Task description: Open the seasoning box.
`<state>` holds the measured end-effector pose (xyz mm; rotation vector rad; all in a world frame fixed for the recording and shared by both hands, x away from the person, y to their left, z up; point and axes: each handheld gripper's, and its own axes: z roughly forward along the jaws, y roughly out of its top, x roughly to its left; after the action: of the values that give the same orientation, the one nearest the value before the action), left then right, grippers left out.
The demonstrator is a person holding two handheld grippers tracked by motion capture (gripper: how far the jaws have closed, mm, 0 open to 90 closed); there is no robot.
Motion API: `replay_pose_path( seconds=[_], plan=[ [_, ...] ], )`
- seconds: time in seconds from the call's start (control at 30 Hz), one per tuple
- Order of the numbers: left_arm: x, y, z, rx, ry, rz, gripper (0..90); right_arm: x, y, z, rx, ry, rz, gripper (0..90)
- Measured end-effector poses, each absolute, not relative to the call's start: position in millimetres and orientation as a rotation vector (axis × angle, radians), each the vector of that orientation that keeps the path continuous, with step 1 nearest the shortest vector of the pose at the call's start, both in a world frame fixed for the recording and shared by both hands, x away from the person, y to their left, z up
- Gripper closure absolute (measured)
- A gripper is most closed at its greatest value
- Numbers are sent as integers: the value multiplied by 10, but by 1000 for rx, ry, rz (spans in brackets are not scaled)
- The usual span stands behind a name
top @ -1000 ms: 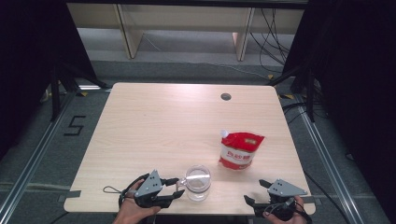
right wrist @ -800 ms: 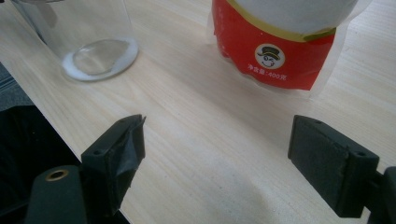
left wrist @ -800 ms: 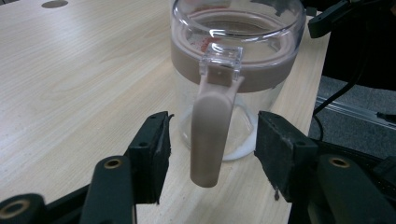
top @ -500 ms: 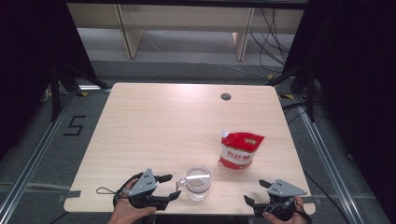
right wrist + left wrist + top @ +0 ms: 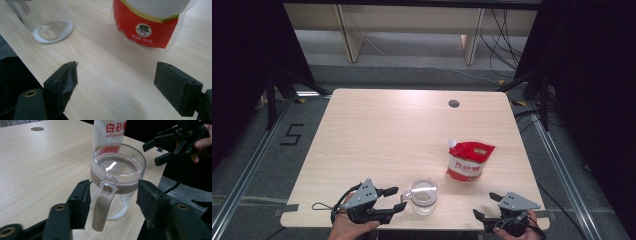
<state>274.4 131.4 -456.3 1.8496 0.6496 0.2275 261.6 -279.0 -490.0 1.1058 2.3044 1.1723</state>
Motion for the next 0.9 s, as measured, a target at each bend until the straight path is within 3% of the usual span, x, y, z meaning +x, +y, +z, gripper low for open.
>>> replay_pose_path(
  seconds=[0.03,0.17,0.4,0.9],
  plan=[
    [2743,1309,-4552,1839,652,228,520,2615,-2789,-4899,1107,2305,1173,196],
    [2754,1317,-4505,1834,622,264,679,2642,-2800,-4901,1063,2296,1178,197],
    [2741,1255,-4464,1831,633,301,832,2641,-2795,-4898,1051,2295,1174,198],
    [2782,1148,-4485,1850,656,328,881,2635,-2702,-4869,1001,2300,1230,243]
  ],
)
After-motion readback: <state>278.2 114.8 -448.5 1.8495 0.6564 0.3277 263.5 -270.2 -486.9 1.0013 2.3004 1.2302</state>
